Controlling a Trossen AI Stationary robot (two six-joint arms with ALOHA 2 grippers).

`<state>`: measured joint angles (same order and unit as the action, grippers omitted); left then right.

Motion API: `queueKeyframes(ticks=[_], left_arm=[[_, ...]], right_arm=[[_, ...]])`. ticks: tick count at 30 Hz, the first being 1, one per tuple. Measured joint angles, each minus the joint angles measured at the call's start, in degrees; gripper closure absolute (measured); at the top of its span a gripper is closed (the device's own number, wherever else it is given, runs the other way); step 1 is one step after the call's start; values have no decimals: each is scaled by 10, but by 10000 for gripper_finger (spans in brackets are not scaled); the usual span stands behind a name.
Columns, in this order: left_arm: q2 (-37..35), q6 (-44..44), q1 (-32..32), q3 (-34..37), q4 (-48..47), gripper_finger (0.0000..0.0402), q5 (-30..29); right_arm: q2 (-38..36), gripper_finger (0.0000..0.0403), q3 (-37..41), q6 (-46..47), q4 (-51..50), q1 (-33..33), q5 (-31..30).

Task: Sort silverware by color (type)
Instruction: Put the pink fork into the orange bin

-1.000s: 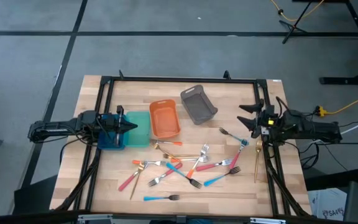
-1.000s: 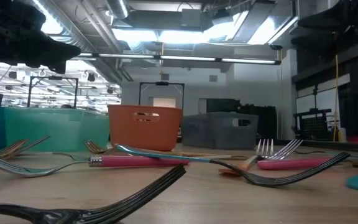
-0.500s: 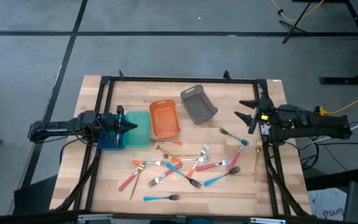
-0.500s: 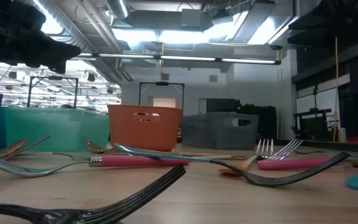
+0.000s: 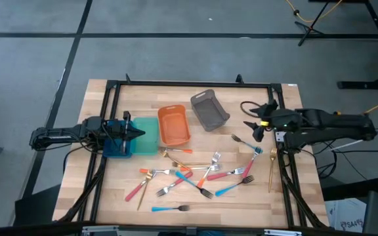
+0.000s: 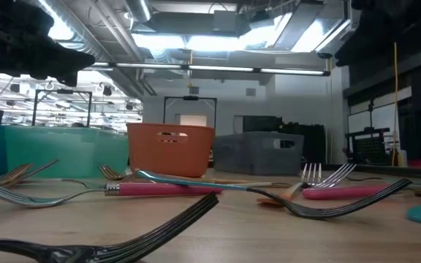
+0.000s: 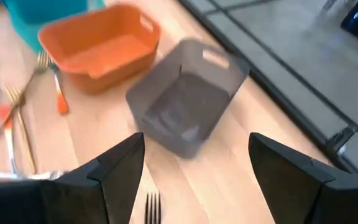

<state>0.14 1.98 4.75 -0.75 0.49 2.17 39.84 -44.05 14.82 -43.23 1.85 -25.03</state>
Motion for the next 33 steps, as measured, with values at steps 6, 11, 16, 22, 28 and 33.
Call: queueKeyframes(ticks=[6, 11, 16, 22, 28, 33], left_arm=[[0, 0, 0, 0, 0, 400, 0], [0, 0, 0, 0, 0, 400, 0], [0, 0, 0, 0, 0, 400, 0], [0, 0, 0, 0, 0, 400, 0], [0, 0, 0, 0, 0, 400, 0], [0, 0, 0, 0, 0, 400, 0]], right_arm=[[54, 123, -2, 40, -45, 0, 37], [95, 123, -2, 54, -100, 0, 77], [133, 123, -2, 31, -131, 0, 174], [173, 123, -2, -55, -131, 0, 315], [216, 123, -2, -118, -130, 1, 367], [253, 123, -2, -161, -131, 1, 400]])
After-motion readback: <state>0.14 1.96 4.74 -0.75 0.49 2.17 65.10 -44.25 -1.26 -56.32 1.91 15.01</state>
